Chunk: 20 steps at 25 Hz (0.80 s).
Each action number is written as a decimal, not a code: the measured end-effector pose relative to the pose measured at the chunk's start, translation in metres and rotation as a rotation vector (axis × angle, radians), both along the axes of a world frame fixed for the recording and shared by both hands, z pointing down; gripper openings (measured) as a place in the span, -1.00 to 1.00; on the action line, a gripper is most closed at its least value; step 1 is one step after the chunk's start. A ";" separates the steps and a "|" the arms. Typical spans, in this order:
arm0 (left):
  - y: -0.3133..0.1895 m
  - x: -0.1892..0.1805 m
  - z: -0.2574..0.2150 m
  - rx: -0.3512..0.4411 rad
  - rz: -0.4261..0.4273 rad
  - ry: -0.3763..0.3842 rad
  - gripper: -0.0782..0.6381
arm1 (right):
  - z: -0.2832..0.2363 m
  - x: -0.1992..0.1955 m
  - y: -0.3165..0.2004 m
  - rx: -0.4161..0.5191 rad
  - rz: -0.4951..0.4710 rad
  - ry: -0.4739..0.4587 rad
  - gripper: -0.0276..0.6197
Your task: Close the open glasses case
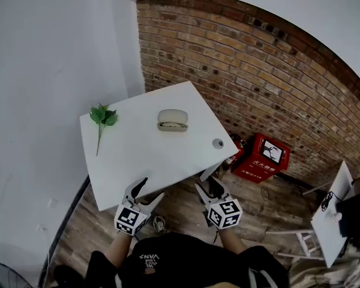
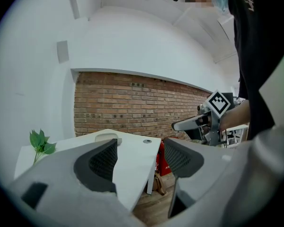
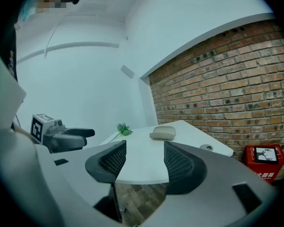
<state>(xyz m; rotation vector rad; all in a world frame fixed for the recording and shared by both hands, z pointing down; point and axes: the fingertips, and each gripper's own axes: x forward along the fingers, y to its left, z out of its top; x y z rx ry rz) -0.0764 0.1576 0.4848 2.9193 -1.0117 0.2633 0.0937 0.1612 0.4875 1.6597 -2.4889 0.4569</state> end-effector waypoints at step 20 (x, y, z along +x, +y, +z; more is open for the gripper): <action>-0.121 -0.018 0.009 -0.041 0.085 -0.002 0.08 | 0.007 -0.010 -0.111 -0.017 0.119 -0.023 -0.21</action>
